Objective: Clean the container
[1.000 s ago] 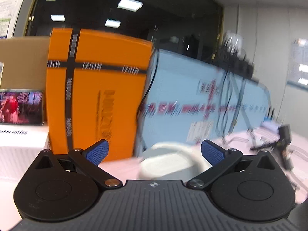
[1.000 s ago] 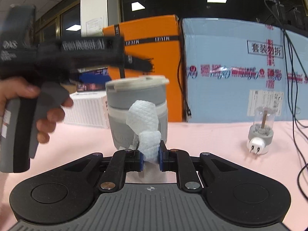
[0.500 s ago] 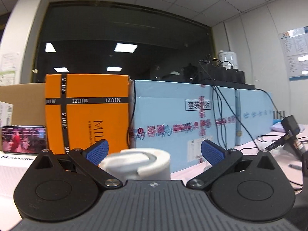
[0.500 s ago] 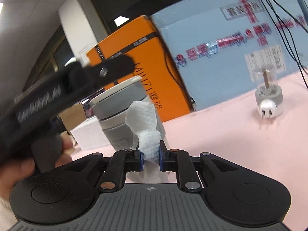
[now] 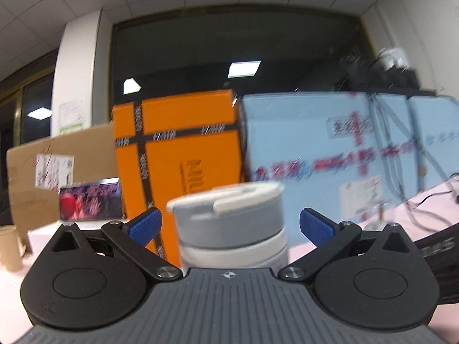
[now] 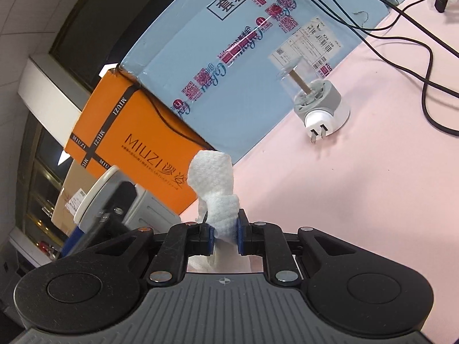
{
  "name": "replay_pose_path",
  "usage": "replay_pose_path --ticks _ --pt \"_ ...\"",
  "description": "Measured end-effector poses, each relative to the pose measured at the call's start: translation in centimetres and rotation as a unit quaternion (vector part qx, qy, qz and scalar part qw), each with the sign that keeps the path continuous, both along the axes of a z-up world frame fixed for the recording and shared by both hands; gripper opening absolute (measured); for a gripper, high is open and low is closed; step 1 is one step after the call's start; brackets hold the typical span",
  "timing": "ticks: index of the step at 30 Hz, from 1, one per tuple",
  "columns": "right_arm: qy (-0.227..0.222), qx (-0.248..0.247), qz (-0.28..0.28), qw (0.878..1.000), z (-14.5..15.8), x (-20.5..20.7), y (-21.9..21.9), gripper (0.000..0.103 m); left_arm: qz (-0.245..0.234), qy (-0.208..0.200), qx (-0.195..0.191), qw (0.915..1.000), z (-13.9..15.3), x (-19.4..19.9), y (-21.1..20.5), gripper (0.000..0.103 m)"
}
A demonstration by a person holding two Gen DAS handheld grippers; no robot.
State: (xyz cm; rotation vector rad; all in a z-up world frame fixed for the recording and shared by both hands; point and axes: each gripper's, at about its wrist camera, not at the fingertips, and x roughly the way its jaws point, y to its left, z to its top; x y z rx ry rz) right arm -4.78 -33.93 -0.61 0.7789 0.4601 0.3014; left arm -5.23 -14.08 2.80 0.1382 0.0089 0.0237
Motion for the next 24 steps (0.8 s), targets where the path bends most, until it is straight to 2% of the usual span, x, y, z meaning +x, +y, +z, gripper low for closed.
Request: replay_pose_path --ticks 3,6,7,12,15,18,19,22,24 --pt "-0.001 0.001 0.004 1.0 -0.1 0.0 0.0 0.014 -0.007 0.008 -0.009 0.9999 0.0 0.5 0.6 0.101" --pt "-0.001 0.002 0.009 1.0 -0.2 0.0 0.1 0.014 -0.027 0.016 -0.018 0.9993 0.4 0.6 1.4 0.084" --pt "-0.001 0.002 0.01 1.0 -0.2 0.0 0.1 0.014 -0.036 0.021 -0.024 0.9988 0.5 0.6 1.7 0.081" --pt "0.0 0.002 0.016 1.0 -0.2 0.0 0.3 0.014 -0.071 0.028 -0.025 0.9968 0.8 0.6 2.5 0.08" --pt "-0.004 0.008 0.024 1.0 -0.3 0.0 0.4 0.014 -0.119 0.032 -0.036 0.9918 0.9 0.6 4.0 0.079" --pt "-0.006 0.01 0.025 1.0 -0.3 0.0 0.4 0.014 -0.177 0.041 -0.058 0.9817 1.3 1.1 5.8 0.077" --pt "-0.006 0.011 0.025 1.0 -0.3 0.0 0.4 0.014 -0.207 0.041 -0.057 0.9757 1.3 1.3 6.4 0.078" --pt "-0.009 0.017 0.025 1.0 -0.3 0.0 0.4 0.014 -0.284 0.046 -0.029 0.9573 1.6 2.0 7.6 0.077" --pt "-0.012 0.023 0.027 0.999 -0.3 0.0 0.4 0.014 -0.312 0.048 -0.017 0.9486 1.7 2.4 7.9 0.078"
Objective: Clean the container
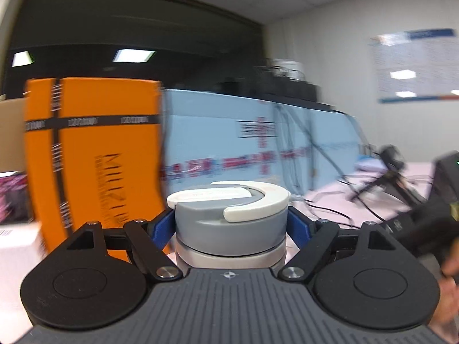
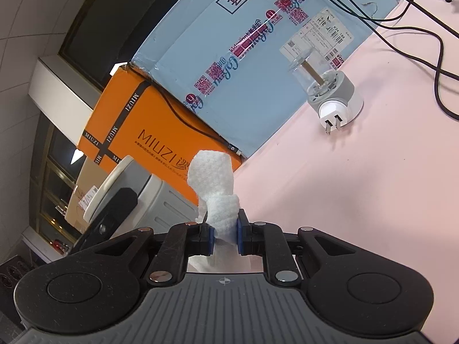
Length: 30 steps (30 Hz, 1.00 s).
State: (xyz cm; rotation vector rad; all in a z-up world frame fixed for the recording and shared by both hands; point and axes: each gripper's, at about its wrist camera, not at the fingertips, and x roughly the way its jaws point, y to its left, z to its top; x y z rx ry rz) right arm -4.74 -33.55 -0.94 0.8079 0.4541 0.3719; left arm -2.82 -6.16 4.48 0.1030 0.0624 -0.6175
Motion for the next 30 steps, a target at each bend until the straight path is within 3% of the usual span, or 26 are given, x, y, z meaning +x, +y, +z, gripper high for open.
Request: replay_pose_path --ticks 5,8,9,10,18,23,26,30 --pt "-0.008 0.008 0.003 1.0 0.0 0.0 0.1 0.014 -0.018 -0.003 0.011 0.9998 0.2 0.3 -0.1 0.078" --pt "-0.016 0.01 0.002 1.0 0.1 -0.2 0.1 0.014 -0.007 -0.014 0.006 0.9999 0.2 -0.2 -0.4 0.091" --pt "-0.021 0.011 0.002 1.0 0.1 -0.2 0.1 0.014 -0.006 -0.019 -0.003 0.9998 0.2 -0.4 -0.4 0.101" --pt "-0.026 0.012 0.002 1.0 0.2 -0.3 0.1 0.014 -0.001 -0.021 -0.01 0.9997 0.4 -0.6 -0.4 0.103" --pt "-0.08 0.059 0.018 0.995 0.7 -1.0 -0.2 0.014 0.005 -0.031 -0.018 0.9993 4.1 -1.7 0.9 0.103" --pt "-0.123 0.065 0.011 0.99 2.1 -1.8 0.5 0.014 0.078 0.035 0.017 0.9962 7.6 -0.1 0.6 0.103" --pt "-0.145 0.062 -0.014 0.987 3.0 -2.5 1.4 0.014 0.101 0.078 0.028 0.9914 7.6 1.0 0.7 0.103" --pt "-0.13 0.113 -0.057 0.983 3.1 -2.2 2.9 0.014 0.126 0.092 0.02 0.9875 6.6 1.8 1.5 0.103"
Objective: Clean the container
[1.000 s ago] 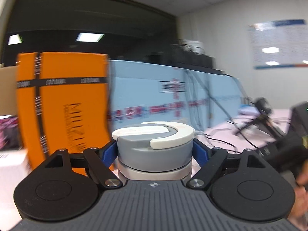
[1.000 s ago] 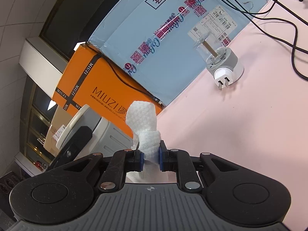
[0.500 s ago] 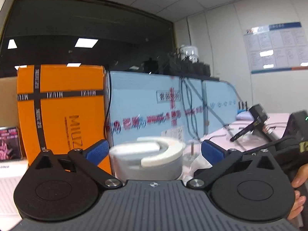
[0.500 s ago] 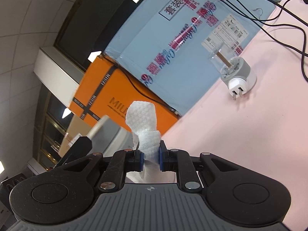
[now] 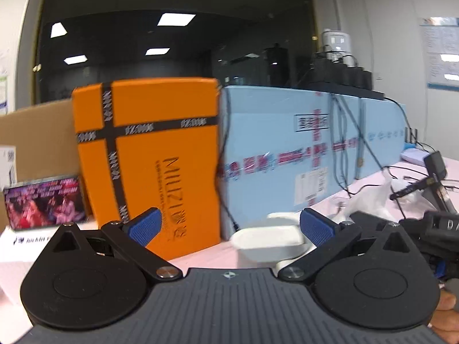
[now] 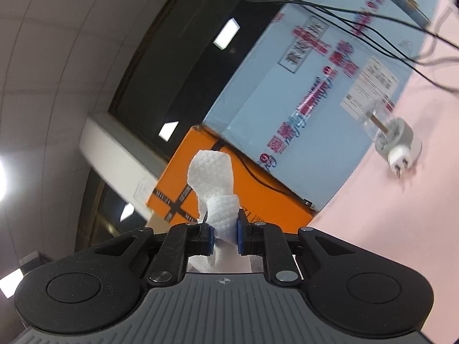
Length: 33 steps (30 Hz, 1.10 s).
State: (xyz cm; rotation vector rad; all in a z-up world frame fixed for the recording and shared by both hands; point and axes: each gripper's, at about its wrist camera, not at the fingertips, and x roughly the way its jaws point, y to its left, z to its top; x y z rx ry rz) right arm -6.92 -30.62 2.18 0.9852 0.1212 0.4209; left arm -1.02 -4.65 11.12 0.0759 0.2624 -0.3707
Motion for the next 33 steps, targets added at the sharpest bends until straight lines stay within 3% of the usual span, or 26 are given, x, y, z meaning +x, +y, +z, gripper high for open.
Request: replay_pose_path --ticks 3,9,13,17,24,26,27,28,33 --pt "0.04 0.017 -0.042 0.998 -0.8 0.1 1.5 0.015 0.0 0.01 0.002 0.9999 -0.5 0.5 0.3 0.103" --pt "0.03 -0.067 -0.101 0.992 -1.3 -1.2 4.2 0.016 -0.005 0.018 -0.009 0.9998 -0.7 0.8 0.7 0.103" --pt "0.023 -0.113 -0.131 0.985 -1.3 -1.5 5.2 0.024 0.001 0.008 0.0 1.0 -0.7 0.4 0.4 0.103" --pt "0.023 -0.141 -0.137 0.98 -1.2 -1.7 5.6 0.027 0.002 0.01 -0.006 0.9999 -0.8 0.6 0.6 0.103" --pt "0.028 -0.134 -0.113 0.984 -1.4 -2.4 4.9 0.038 -0.004 0.011 -0.008 0.9999 -0.9 0.7 0.5 0.103" --pt "0.013 -0.152 -0.1 0.983 -1.2 -2.8 5.2 0.034 -0.006 0.012 -0.008 0.9999 -0.9 0.6 0.5 0.103" --pt "0.006 -0.163 -0.093 0.982 -1.1 -3.0 5.4 0.027 -0.007 0.012 -0.009 0.9999 -0.9 0.6 0.5 0.103" --pt "-0.002 -0.18 -0.087 0.98 -0.9 -3.2 5.8 0.014 -0.007 0.012 -0.009 0.9999 -0.9 0.7 0.4 0.103" --pt "-0.028 -0.253 -0.071 0.965 -0.1 -3.8 7.3 0.013 -0.007 0.012 -0.01 0.9999 -0.9 0.7 0.4 0.103"
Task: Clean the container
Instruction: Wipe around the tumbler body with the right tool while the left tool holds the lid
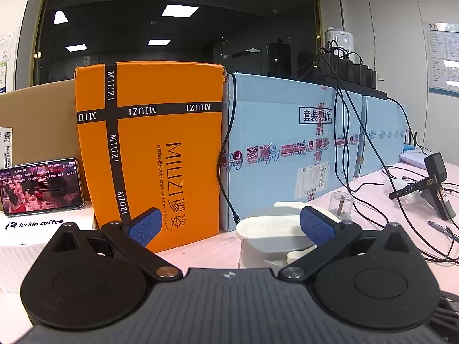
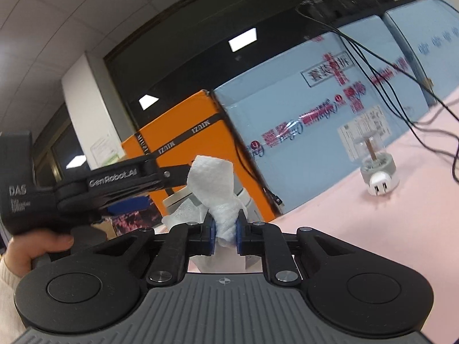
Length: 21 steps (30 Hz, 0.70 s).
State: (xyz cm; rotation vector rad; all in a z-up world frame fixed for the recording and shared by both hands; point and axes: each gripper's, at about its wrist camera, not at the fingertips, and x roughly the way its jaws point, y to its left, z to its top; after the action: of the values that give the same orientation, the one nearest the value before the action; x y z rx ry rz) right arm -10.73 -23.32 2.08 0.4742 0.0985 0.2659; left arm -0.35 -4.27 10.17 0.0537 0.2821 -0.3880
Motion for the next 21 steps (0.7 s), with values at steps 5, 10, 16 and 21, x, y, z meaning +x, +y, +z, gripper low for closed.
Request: replay_pose_path --ticks 5,10,16,21 --pt "0.009 -0.058 0.004 0.998 0.3 0.3 0.7 0.013 0.003 -0.001 0.0 1.0 -0.1 0.0 0.0 0.103" --pt "0.044 -0.074 0.016 0.996 0.0 0.7 0.5 0.013 -0.001 -0.001 0.0 1.0 -0.1 0.0 -0.1 0.103" --pt "0.1 -0.062 0.032 0.992 -0.9 1.7 0.2 0.013 0.0 -0.002 -0.002 1.0 -0.1 0.1 0.0 0.103" --pt "0.181 -0.031 0.052 0.982 -2.3 3.3 -0.2 0.013 -0.003 -0.002 -0.001 1.0 -0.1 0.0 0.0 0.103"
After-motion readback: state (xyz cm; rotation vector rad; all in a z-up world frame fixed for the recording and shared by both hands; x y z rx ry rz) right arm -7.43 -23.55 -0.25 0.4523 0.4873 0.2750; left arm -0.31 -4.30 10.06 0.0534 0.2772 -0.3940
